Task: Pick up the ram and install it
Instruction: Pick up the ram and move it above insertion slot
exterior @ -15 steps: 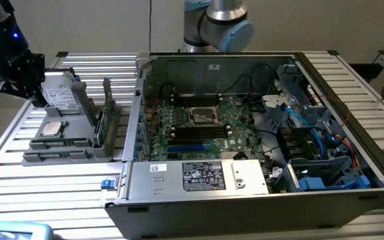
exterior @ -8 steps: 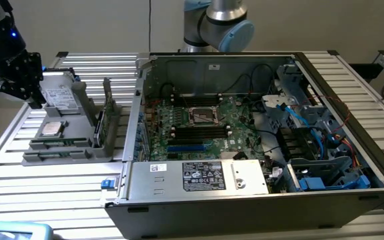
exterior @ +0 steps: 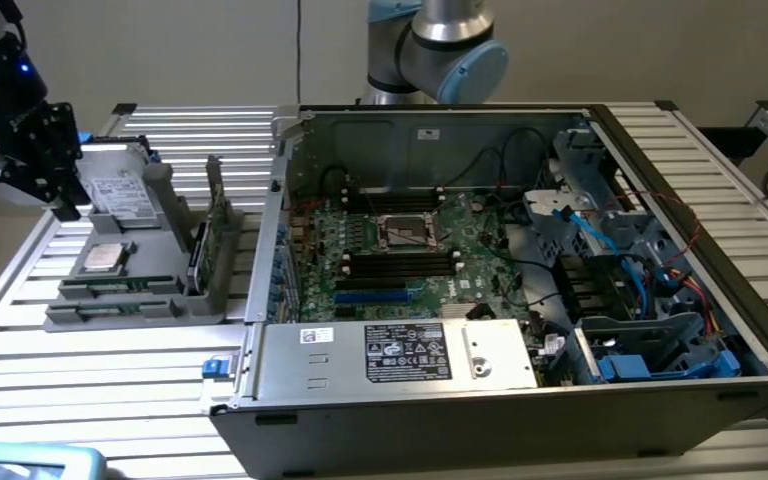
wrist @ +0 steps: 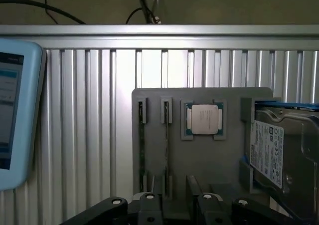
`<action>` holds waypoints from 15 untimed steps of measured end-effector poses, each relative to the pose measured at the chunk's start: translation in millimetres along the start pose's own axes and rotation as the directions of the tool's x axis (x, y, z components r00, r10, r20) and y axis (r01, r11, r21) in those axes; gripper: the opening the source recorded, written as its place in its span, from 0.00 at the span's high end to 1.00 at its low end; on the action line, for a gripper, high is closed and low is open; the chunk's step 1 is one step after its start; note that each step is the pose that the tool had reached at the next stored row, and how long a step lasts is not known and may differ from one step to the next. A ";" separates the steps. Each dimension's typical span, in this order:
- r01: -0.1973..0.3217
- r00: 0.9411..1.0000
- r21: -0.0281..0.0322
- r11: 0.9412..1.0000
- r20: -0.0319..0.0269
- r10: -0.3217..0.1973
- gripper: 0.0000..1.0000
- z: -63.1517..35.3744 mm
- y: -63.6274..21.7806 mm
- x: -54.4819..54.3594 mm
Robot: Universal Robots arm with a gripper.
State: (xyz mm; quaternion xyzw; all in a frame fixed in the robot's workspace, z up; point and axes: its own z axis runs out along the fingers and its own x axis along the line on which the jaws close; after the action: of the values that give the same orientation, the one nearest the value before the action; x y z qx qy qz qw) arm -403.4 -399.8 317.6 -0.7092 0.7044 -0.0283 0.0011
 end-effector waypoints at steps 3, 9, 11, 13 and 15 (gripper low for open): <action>0.020 1.000 0.001 1.000 0.001 -0.020 0.67 0.2 1.6 2.6; 0.025 1.000 0.001 1.000 0.005 -0.025 0.67 9.8 2.8 22.9; 0.025 1.000 0.001 1.000 0.005 -0.025 0.67 13.7 2.8 26.5; 0.025 1.000 0.001 1.000 0.005 -0.025 0.67 17.5 1.9 28.6; 0.025 1.000 0.001 1.000 0.005 -0.025 0.67 21.1 1.1 30.4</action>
State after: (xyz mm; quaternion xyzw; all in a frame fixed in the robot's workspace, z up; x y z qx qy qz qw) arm -403.4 -431.0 297.6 -0.7180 0.6955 -0.0269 0.0029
